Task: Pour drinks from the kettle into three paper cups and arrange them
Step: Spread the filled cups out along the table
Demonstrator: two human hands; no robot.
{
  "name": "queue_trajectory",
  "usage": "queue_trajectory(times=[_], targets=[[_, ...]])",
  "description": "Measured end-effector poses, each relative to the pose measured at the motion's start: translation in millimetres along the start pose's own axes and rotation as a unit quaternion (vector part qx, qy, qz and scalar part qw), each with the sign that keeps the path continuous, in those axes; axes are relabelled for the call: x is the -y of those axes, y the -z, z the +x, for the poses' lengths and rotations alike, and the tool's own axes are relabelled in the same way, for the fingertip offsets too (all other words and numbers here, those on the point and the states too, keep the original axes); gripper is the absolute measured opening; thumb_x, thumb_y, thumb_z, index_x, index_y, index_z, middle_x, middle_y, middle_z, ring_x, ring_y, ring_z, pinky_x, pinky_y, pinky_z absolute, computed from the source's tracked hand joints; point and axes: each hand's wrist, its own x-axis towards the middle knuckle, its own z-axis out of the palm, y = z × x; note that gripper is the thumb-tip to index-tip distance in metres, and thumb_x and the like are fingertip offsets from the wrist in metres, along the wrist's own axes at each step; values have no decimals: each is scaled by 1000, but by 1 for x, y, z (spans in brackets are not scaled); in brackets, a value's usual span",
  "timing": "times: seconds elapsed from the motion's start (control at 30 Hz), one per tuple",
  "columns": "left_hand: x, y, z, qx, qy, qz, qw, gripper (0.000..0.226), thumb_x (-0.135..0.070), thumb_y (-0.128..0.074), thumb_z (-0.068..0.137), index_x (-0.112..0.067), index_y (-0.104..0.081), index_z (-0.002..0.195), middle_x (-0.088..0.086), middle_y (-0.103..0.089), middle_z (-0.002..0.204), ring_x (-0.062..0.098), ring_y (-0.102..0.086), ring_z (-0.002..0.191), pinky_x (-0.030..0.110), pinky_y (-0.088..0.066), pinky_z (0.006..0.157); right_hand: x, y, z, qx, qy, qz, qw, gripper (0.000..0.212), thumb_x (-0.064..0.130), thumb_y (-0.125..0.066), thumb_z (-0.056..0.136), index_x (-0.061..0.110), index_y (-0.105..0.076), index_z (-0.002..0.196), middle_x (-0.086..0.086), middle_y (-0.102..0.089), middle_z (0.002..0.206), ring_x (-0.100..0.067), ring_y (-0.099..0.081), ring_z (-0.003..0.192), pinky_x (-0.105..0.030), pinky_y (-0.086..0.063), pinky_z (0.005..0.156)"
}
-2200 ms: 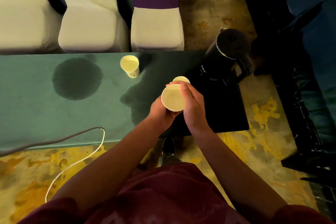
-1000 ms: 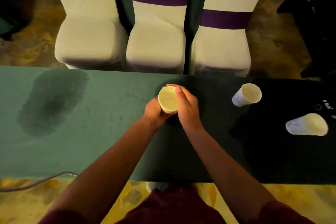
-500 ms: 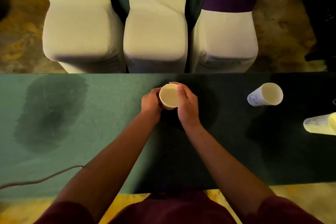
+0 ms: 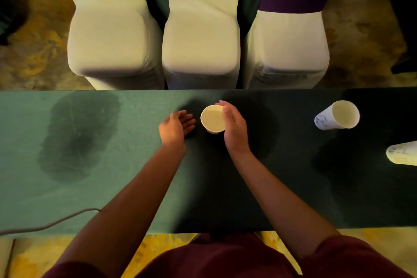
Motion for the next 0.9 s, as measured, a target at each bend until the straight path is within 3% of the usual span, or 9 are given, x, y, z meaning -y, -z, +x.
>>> queue_trajectory(times=[0.1,0.27,0.4,0.53,0.73,0.8,0.9], targets=[[0,14,-16,-23,-6,-7,1000,22,-9,-45,98,-4,-66,95,14,-72,88,24,-70,72,32,-58,69,13,19,-6,-17,27,-5,999,48,33,-47,101,2,-60,135,-8,-66,132,-2,-61,117,-13,-44,100],[15,36,-56,-29,-29,-19,999,23,-9,-45,96,-3,-67,91,16,-72,86,25,-71,71,35,-58,73,24,84,-25,-4,53,-65,996,44,29,-51,103,9,-56,142,-4,-60,141,-8,-55,129,-8,-40,103],[45,39,-96,-8,-21,-36,999,28,-10,-40,97,-2,-66,92,19,-72,87,28,-72,72,39,-58,74,35,153,-51,-38,76,-95,992,42,30,-49,103,11,-60,138,-1,-63,138,-6,-57,127,-21,-43,109],[87,18,-147,64,3,-46,997,33,-13,-36,99,-1,-66,96,21,-74,91,33,-74,82,40,-60,76,46,231,-90,-84,92,-82,989,40,32,-47,102,11,-66,131,0,-66,133,0,-58,123,-20,-44,107],[157,-38,-222,143,53,-35,988,29,-18,-39,98,-4,-65,99,19,-73,93,25,-76,73,34,-59,70,57,342,-142,-155,107,-114,975,43,37,-43,103,15,-66,131,1,-68,132,-12,-60,125,-37,-48,109],[175,-62,-247,166,80,-23,983,28,-18,-39,98,-5,-63,96,19,-71,94,24,-75,71,33,-58,68,60,377,-151,-189,92,-109,972,44,41,-42,102,16,-68,128,0,-68,129,-12,-61,124,-36,-48,108],[195,-99,-276,204,115,26,972,27,-17,-38,99,-4,-62,97,20,-69,95,30,-70,80,37,-56,75,64,426,-154,-248,71,-75,963,32,37,-49,101,24,-71,119,5,-70,119,2,-62,110,-30,-51,101]])
